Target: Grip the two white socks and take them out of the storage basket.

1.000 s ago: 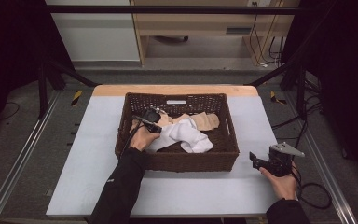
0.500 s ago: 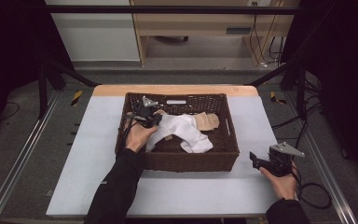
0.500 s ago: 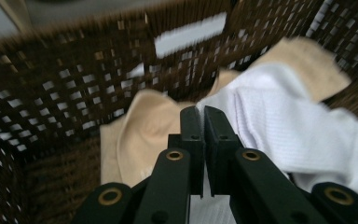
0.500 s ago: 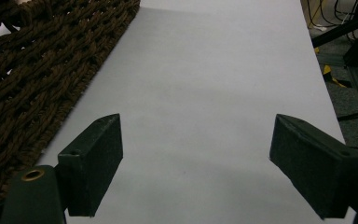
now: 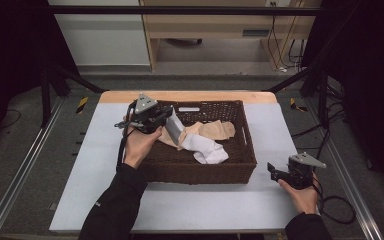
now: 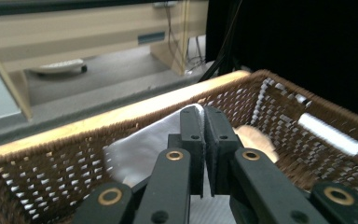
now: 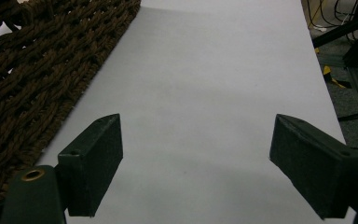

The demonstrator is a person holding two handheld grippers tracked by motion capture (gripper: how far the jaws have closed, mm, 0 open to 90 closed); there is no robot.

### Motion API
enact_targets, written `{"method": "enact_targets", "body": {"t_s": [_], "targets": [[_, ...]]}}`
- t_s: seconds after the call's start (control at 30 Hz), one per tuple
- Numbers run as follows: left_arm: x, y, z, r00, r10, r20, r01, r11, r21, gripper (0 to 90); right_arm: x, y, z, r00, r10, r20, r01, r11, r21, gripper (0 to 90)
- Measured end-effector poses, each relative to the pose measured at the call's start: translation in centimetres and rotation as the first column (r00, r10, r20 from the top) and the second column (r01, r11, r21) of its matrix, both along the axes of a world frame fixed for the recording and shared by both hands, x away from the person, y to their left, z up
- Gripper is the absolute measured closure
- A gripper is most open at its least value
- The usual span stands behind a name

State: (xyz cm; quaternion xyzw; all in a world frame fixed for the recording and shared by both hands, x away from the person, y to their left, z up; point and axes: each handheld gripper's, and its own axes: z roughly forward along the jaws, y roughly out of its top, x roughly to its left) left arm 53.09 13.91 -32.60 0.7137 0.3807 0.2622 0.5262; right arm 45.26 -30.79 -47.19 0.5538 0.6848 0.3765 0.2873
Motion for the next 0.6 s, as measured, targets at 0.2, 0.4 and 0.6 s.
{"method": "enact_targets", "body": {"t_s": [0.2, 0.4, 0.6], "targets": [[-1.8, 0.4, 1.9, 0.9982, -0.037, 0.047, 0.039, 0.9976, -0.057, 86.4, 0.0, 0.0, 0.0, 1.0000, 0.000, 0.001, 0.000, 1.000, 0.001, 17.3], [-3.9, 0.5, 3.7, 0.9910, -0.066, 0.116, 0.079, 0.9905, -0.113, 86.3, 0.0, 0.0, 0.0, 1.0000, 0.003, 0.001, -0.003, 1.000, -0.001, 17.3], [-6.7, 0.6, 5.7, 0.9769, -0.097, 0.190, 0.121, 0.9856, -0.118, 86.3, 0.0, 0.0, 0.0, 1.0000, 0.002, 0.003, -0.002, 1.000, -0.002, 17.3]]}}
